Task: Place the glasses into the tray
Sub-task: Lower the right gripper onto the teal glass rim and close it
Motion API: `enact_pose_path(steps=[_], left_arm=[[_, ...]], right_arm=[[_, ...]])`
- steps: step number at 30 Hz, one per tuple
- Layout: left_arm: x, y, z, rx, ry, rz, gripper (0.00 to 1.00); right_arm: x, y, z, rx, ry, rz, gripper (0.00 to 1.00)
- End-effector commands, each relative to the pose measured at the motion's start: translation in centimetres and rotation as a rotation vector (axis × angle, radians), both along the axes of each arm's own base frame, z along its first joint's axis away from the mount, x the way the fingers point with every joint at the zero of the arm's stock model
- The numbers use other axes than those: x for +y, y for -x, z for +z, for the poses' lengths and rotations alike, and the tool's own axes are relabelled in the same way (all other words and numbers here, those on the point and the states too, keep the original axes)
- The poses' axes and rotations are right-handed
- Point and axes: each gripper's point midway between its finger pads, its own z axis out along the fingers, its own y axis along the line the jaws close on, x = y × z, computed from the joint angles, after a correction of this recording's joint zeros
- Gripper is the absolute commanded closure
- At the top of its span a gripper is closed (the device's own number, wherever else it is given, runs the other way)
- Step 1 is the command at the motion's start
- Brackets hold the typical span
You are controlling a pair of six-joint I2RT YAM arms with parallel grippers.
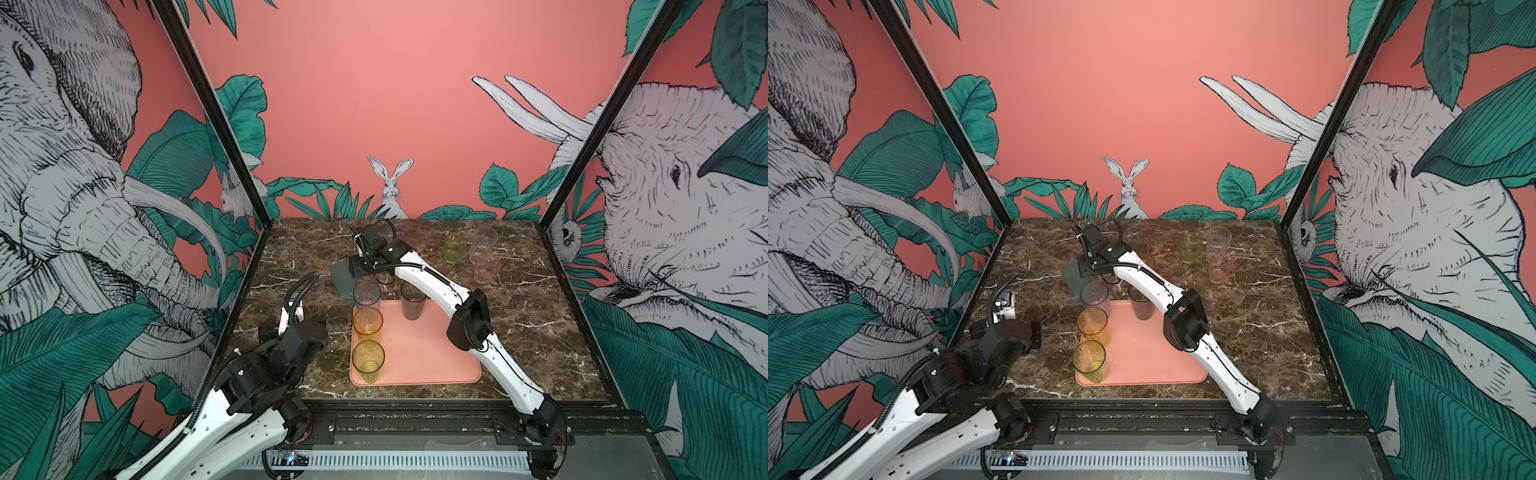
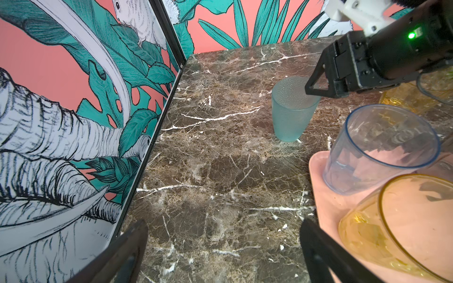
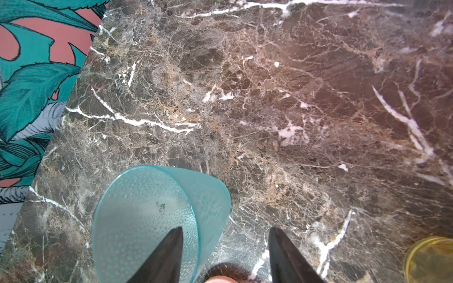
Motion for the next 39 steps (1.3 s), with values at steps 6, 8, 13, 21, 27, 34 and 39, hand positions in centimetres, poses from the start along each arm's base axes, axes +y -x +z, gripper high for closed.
enact_pose_path(steps=[6, 8, 13, 21, 27, 34, 39], left_arm=[[0.5, 0.0, -0.4, 0.000, -0.012, 0.027, 0.03], [0.5, 0.1, -0.3, -0.001, -0.011, 0.029, 0.03], [0.5, 0.0, -0.4, 0.000, -0.013, 0.029, 0.03], [0.5, 0.0, -0.5, 0.003, -0.014, 0.028, 0.03], [0.5, 0.0, -0.4, 0.002, -0.014, 0.027, 0.03], [0.5, 0.0, -0.5, 0.003, -0.013, 0.027, 0.03], [0.5, 0.0, -0.4, 0.001, -0.012, 0.027, 0.03]], right_arm=[[0.8, 0.0, -0.3, -0.014, -0.011, 0.011, 0.65], [0.8, 0.0, -0.3, -0.013, -0.010, 0.011, 0.68], [0.7, 0.0, -0.3, -0.015, -0.006, 0.013, 0.75], [0.8, 0.0, -0.4, -0.020, -0.005, 0.021, 0.80], [0.8, 0.0, -0.1, -0.028, -0.007, 0.027, 0.86], [0.9, -0.1, 0.3, -0.038, -0.012, 0.028, 0.94], [0.9, -0.2, 1.0, -0.052, -0.018, 0.031, 0.99]])
